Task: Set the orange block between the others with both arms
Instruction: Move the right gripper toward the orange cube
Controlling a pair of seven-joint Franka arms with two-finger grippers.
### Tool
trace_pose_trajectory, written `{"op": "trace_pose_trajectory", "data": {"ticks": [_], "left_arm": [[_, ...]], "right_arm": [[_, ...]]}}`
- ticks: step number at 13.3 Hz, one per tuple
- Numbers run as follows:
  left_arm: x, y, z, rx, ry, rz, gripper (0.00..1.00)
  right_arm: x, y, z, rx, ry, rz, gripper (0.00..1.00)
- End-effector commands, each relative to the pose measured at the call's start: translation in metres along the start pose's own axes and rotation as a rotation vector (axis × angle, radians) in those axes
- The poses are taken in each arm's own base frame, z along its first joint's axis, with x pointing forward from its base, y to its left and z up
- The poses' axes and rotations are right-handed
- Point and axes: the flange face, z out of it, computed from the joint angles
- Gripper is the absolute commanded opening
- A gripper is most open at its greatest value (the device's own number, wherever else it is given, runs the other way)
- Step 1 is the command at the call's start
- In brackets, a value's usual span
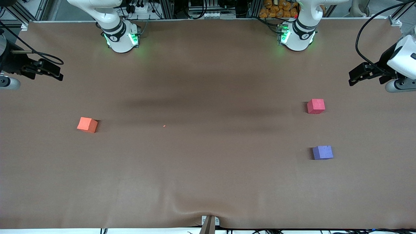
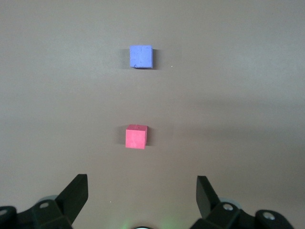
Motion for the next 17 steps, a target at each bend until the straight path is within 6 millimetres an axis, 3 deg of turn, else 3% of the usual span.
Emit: {"op": "trace_pose_trajectory", "data": {"ticks": [1,3,7,8,11,13,17], "left_arm": [[-0.01,-0.006,-0.015,0.017,0.008,0.016,1.0],[-0.008,-0.011,-0.028,0.013,0.036,0.015,1.0],[0.002,-0.018,-0.012,0.016,0.006,0.058,1.0],[0.006,-0.024,-0.006,0.007,-0.006,0.046,1.0],[0.01,-0.022,0.001,0.001,-0.017,0.043,1.0],[0.011,-0.022,0.002,0.001,-0.019,0.042,1.0],[0.013,-0.021,0.007,0.0,-0.026,0.035,1.0]], "right_arm": [[-0.001,0.006,0.002,0.012,-0.007,0.014,1.0],[-0.001,0.006,0.003,0.012,-0.009,0.015,1.0],[0.001,0.009,0.013,0.011,-0.032,0.021,1.0],[0.005,0.008,0.027,0.009,-0.065,0.019,1.0],[0.039,0.004,0.097,0.003,-0.195,0.019,1.0],[0.071,0.015,0.153,-0.003,-0.249,0.042,1.0],[0.114,0.065,0.233,-0.02,-0.262,0.094,1.0]]}}
